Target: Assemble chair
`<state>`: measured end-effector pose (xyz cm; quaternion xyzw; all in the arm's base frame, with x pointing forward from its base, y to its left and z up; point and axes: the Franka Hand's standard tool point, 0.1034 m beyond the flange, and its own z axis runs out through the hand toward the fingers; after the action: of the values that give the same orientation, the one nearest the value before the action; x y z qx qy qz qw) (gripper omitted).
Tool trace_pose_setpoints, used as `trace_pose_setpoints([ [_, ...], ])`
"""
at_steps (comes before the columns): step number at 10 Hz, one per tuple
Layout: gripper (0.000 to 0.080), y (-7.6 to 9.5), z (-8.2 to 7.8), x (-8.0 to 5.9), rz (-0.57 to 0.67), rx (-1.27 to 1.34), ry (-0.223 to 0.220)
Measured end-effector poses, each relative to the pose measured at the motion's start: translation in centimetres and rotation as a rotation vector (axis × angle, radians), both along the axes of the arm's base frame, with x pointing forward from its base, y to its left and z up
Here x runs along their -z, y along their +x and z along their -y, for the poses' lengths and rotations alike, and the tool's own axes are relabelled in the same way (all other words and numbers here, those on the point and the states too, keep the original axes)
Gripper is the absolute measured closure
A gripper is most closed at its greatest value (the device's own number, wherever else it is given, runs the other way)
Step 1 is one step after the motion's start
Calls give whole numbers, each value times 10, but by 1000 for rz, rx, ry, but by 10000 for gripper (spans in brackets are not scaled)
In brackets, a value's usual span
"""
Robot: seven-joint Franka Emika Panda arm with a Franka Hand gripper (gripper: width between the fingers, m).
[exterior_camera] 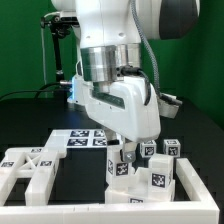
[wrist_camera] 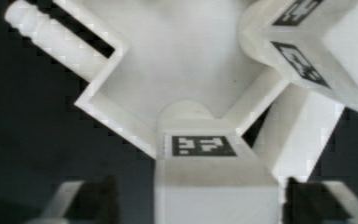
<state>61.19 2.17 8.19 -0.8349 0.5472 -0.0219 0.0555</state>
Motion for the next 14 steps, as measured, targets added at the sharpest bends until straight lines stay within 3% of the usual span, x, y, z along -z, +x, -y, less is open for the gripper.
trace_pose_setpoints([
  [1,197,1,-1,-2,-9,-55,-4],
  [3,159,1,-1,-2,3,-200,-19],
  [8,150,2,2,-2,30,-601,-59],
  [11,150,2,8,-3,38,-967,-118],
  [14,150,7,9,-3,63,-1237,-205],
])
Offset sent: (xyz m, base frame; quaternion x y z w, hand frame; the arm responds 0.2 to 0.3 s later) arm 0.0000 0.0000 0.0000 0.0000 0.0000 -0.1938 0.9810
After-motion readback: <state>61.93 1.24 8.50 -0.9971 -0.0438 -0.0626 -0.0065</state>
